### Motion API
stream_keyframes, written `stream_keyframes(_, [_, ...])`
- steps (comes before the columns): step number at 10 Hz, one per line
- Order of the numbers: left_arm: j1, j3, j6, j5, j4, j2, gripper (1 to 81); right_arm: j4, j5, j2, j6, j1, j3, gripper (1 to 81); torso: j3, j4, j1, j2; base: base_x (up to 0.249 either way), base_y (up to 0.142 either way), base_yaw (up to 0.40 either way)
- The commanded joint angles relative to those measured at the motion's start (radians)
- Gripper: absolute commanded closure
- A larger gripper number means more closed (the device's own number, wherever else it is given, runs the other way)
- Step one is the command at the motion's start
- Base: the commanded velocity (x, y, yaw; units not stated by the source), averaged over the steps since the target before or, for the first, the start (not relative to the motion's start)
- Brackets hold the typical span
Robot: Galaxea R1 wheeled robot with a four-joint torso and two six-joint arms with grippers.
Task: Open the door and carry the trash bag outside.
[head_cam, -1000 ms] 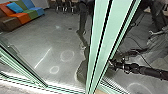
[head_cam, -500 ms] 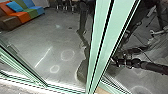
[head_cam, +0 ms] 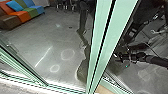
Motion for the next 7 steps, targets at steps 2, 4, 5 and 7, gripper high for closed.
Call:
stream_keyframes(2, [0.005, 0.012, -0.004, 0.082, -0.010, -0.006, 81.1, -0.161, -0.053, -0.129, 0.024, 0.157, -0.157, 1.0, 0.000, 0.000, 0.000, 0.000, 0.000, 0.000, 0.000])
stream_keyframes(4, [0.005, 0.015, -0.004, 0.084, -0.010, -0.006, 81.1, -0.218, -0.122, -0.154, 0.024, 0.180, -0.204, 1.0, 0.000, 0.000, 0.001, 0.001, 0.000, 0.000, 0.000])
stream_keyframes(5, [0.005, 0.015, -0.004, 0.082, -0.010, -0.004, 81.1, -0.257, -0.129, -0.169, 0.024, 0.205, -0.218, 1.0, 0.000, 0.000, 0.001, 0.001, 0.000, 0.000, 0.000])
stream_keyframes(7, [0.005, 0.015, -0.004, 0.082, -0.010, -0.003, 81.1, -0.304, -0.130, -0.178, 0.024, 0.212, -0.221, 1.0, -0.001, 0.001, 0.001, 0.001, 0.000, 0.000, 0.000])
